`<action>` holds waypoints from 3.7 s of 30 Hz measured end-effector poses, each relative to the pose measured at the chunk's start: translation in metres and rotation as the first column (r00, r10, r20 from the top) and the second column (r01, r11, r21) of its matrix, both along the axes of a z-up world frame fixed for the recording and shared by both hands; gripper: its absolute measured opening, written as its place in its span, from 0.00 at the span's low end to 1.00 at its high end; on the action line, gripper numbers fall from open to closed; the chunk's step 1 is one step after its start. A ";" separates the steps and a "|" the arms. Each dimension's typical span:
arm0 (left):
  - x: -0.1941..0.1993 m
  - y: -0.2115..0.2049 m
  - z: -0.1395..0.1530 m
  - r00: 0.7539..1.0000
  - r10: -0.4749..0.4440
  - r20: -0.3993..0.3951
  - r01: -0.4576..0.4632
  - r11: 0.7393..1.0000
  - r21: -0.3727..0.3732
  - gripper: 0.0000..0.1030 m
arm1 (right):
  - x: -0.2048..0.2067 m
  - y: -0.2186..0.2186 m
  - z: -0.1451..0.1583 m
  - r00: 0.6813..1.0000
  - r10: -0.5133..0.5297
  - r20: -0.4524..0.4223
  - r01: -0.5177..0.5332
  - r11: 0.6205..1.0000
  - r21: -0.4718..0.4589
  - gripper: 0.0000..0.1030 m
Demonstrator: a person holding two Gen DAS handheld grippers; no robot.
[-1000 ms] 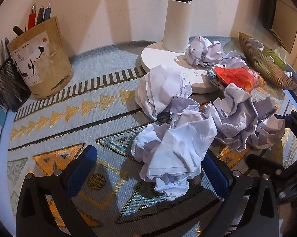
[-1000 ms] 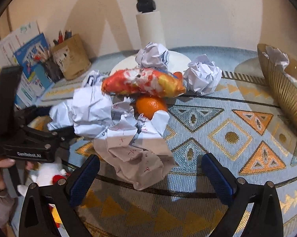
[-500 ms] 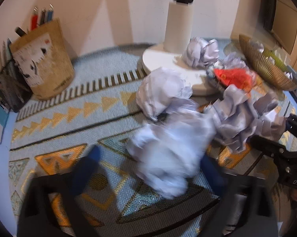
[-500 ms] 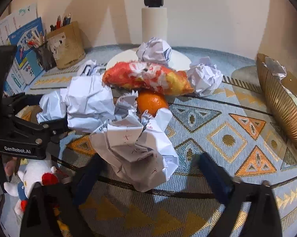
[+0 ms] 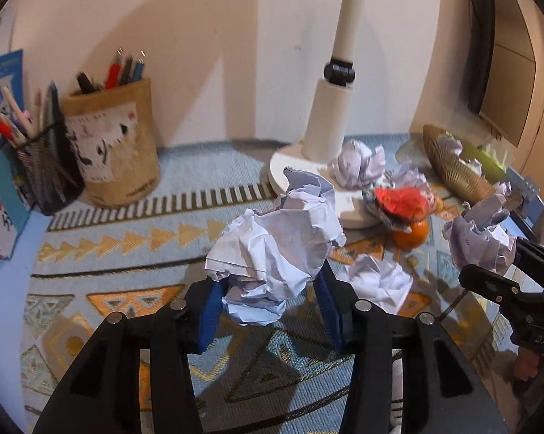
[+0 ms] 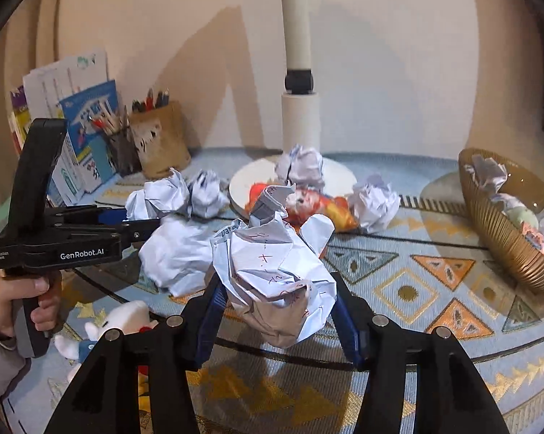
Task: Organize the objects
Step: 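Grasp a crumpled paper ball with the left tool while the right tool grasps another, then carry both paper balls to the amber glass bowl and open both tools, then move both tools back to the paper near the lamp base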
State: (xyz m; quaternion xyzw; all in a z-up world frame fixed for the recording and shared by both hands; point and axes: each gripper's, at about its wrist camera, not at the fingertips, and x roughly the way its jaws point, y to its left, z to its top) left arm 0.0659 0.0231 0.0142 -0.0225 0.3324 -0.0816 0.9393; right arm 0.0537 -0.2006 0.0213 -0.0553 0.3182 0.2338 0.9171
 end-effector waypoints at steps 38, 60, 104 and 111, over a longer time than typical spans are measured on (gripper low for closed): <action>0.005 -0.031 0.075 0.981 0.108 0.160 -0.113 0.993 0.023 0.44 | -0.005 -0.064 0.029 0.994 -0.072 0.081 0.045 0.954 0.298 0.54; 0.111 -0.325 0.085 0.945 -0.327 0.011 0.324 0.941 0.096 0.98 | 0.119 -0.260 0.099 0.915 -0.404 -0.019 0.396 0.885 0.244 0.59; 0.088 -0.017 0.008 0.987 -0.043 -0.157 0.045 0.999 0.011 1.00 | 0.137 -0.062 0.019 0.932 -0.166 -0.323 0.247 0.941 0.230 1.00; 0.093 -0.014 -0.012 0.984 -0.061 -0.165 0.065 0.998 0.014 1.00 | 0.155 -0.049 -0.031 0.904 -0.161 -0.396 0.274 0.929 0.247 1.00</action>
